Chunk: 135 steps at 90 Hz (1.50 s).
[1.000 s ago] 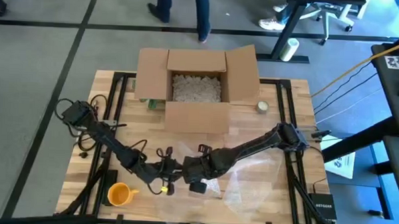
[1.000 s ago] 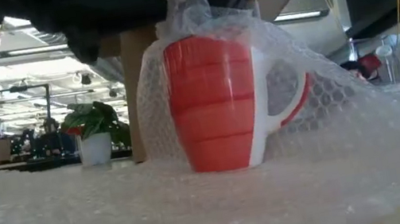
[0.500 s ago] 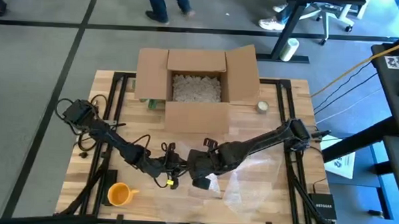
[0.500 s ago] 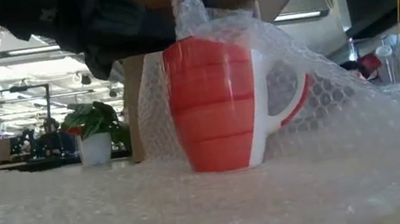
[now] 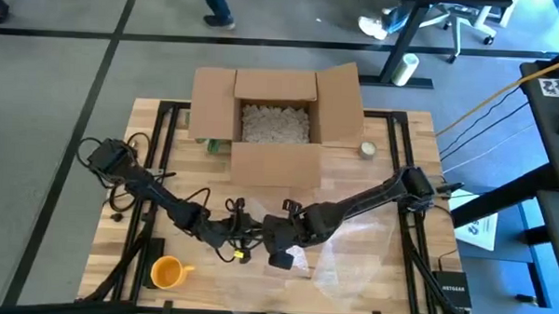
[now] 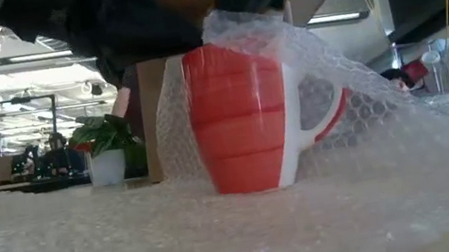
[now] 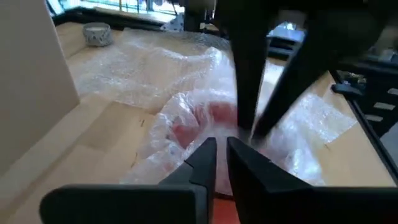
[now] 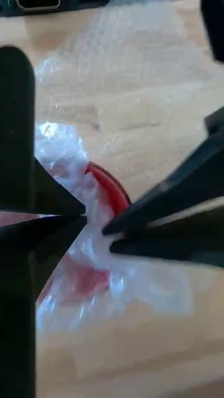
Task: Wrap mug
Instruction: Wrap the red mug with bubble wrap
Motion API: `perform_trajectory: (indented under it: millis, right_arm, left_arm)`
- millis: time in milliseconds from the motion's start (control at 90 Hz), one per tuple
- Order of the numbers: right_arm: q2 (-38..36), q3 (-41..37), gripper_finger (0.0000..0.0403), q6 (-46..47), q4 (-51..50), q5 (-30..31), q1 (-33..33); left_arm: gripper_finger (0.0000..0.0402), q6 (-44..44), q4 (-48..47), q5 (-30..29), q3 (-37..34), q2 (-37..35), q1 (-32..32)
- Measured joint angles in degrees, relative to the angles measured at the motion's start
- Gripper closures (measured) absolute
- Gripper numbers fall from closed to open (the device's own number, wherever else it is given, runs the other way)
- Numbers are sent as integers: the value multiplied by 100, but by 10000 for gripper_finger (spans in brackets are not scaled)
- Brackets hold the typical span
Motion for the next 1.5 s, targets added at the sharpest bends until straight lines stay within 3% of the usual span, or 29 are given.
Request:
perform_trajectory:
  millis: [144, 500, 722, 844, 956, 1122, 1500]
  right_arm:
    - [13, -265, 403, 14, 252, -80, -43]
    - [18, -296, 403, -203, 182, -633, -352]
    - [195, -296, 403, -292, 70, -835, -372]
    - [203, -298, 403, -292, 137, -869, -363]
    - [203, -298, 403, -306, 176, -869, -368]
    - [203, -298, 403, -325, 199, -909, -368]
    - [203, -298, 403, -320, 242, -1070, -368]
  left_arm:
    - [381, -33, -455, -198, 0, -356, -263]
    - [381, -2370, -3220, -444, 2, -611, -1056]
    - [381, -2668, -4381, -565, 2, -630, -1277]
    - [381, -2812, -5013, -216, 0, -874, -1313]
    - [381, -2657, -5247, -210, 0, -1203, -1456]
    - [381, -2850, -5765, -706, -107, -1802, -1775]
    - [371, -5203, -5754, -1784, -1725, -3054, -2769]
